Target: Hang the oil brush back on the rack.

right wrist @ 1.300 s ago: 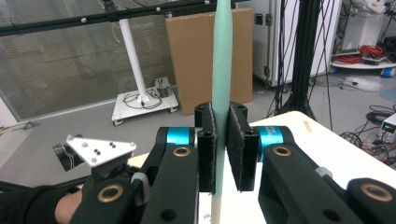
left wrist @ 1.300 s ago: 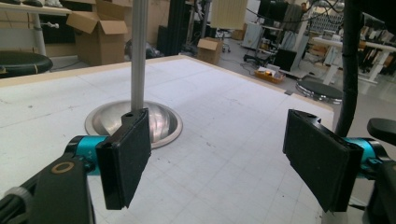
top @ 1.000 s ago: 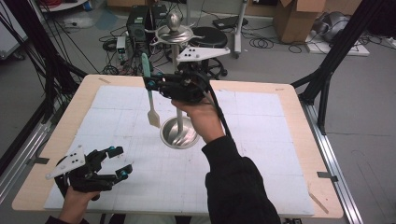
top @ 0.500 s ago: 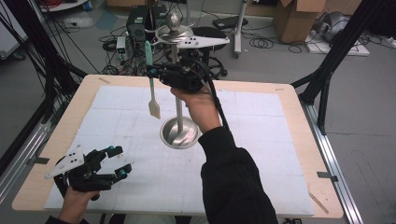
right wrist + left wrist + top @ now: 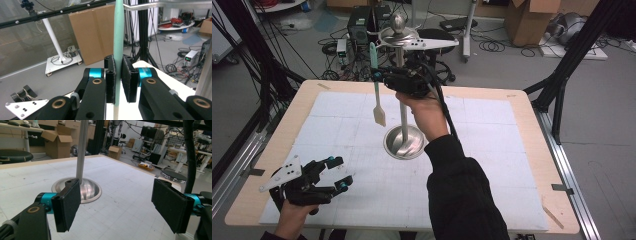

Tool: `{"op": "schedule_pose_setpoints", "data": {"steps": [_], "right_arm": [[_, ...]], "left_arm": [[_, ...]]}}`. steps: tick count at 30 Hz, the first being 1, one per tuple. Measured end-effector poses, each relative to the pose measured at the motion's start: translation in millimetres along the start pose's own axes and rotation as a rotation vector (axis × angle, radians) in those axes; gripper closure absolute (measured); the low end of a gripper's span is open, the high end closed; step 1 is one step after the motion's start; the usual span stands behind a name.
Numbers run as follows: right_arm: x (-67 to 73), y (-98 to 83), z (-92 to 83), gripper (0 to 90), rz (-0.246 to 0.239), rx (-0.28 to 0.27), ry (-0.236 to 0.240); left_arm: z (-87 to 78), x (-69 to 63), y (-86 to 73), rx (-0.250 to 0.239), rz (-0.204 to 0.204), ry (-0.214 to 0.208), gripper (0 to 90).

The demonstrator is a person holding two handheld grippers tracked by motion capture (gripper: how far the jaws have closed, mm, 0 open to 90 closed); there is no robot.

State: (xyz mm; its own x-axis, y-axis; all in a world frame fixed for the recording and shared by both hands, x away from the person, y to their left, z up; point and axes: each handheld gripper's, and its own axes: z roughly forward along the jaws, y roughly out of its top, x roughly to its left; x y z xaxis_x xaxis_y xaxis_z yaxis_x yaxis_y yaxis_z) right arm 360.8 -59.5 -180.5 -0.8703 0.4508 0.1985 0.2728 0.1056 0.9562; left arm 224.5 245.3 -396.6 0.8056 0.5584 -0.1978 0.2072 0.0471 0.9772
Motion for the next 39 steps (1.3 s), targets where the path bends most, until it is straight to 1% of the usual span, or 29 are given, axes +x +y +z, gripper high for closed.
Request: {"op": "schedule_pose_setpoints", "data": {"steps": [4, 10, 11, 14, 16, 17, 18, 20, 21, 23, 25, 27, 29, 31, 32, 34, 35, 37, 38, 39], "right_arm": [[-1.2, -0.6, 1.6, 82.4, 0.008, -0.004, -0.007], [-4.0, -2.2, 0.5, 82.4, 0.026, 0.002, -0.038], [-4.5, -2.7, -0.3, 82.3, 0.027, 0.001, -0.037], [-5.9, -5.5, -4.2, 82.2, 0.024, -0.002, -0.040], [-6.6, -7.4, -7.9, 81.5, 0.000, -0.007, -0.047], [-6.6, -8.2, -10.1, 79.0, -0.014, -0.010, -0.049], [-6.8, -9.4, -12.2, 72.9, -0.030, -0.017, -0.054], [-7.1, -13.0, -17.5, 64.3, -0.041, -0.031, -0.066], [-7.2, -15.5, -20.3, 61.5, -0.045, -0.033, -0.071], [-7.0, -22.3, -27.2, 55.1, -0.079, -0.037, -0.080], [-8.1, -33.3, -35.2, 49.4, -0.109, -0.038, -0.082], [-9.5, -48.3, -44.3, 45.2, -0.132, -0.028, -0.100], [-12.0, -66.4, -54.8, 39.1, -0.140, -0.023, -0.118], [-14.9, -85.3, -66.8, 30.7, -0.146, -0.019, -0.145], [-16.5, -96.8, -74.8, 26.2, -0.157, -0.011, -0.164], [-16.8, -113.6, -86.8, 20.9, -0.182, 0.003, -0.193], [-16.6, -123.9, -94.2, 19.7, -0.199, 0.010, -0.213], [-16.3, -145.4, -109.9, 18.8, -0.214, 0.017, -0.236], [-16.1, -156.0, -117.8, 18.7, -0.219, 0.026, -0.250], [-15.9, -166.4, -126.1, 18.2, -0.213, 0.030, -0.267]], "left_arm": [[-0.2, 0.1, 0.1, -0.001, 0.003, -0.001, 23.9], [-0.3, -0.2, 0.0, 0.000, 0.002, -0.001, 24.0], [-0.3, -0.5, 0.0, -0.001, 0.000, -0.002, 24.0], [0.0, -0.8, -0.2, -0.004, -0.001, -0.002, 24.0], [0.1, -0.6, -0.3, -0.001, 0.001, -0.002, 24.0], [0.5, -0.9, -0.3, -0.001, 0.000, -0.006, 24.0], [0.3, -1.1, -0.4, 0.004, 0.003, -0.006, 24.3], [0.7, -1.3, -0.6, 0.000, 0.004, -0.003, 24.3], [0.6, -0.9, -0.6, 0.003, 0.007, -0.002, 24.2], [0.5, -0.2, -0.6, 0.002, 0.009, -0.001, 24.1], [0.5, -0.2, -0.8, 0.001, 0.010, 0.002, 23.9], [0.8, -0.2, -1.2, 0.006, 0.014, 0.003, 23.9], [1.1, -0.2, -1.6, 0.010, 0.017, 0.006, 23.8], [1.5, -0.4, -2.1, 0.006, 0.017, 0.011, 23.9], [1.5, -0.3, -2.1, 0.006, 0.017, 0.013, 23.9], [1.5, -0.1, -2.4, 0.006, 0.017, 0.019, 23.9], [1.3, 0.1, -2.6, 0.008, 0.017, 0.019, 23.9], [1.5, 0.4, -2.8, 0.007, 0.010, 0.019, 24.2], [1.6, 0.6, -2.7, 0.009, 0.011, 0.021, 24.4], [2.0, 0.7, -2.7, 0.008, 0.011, 0.024, 24.3]]}}
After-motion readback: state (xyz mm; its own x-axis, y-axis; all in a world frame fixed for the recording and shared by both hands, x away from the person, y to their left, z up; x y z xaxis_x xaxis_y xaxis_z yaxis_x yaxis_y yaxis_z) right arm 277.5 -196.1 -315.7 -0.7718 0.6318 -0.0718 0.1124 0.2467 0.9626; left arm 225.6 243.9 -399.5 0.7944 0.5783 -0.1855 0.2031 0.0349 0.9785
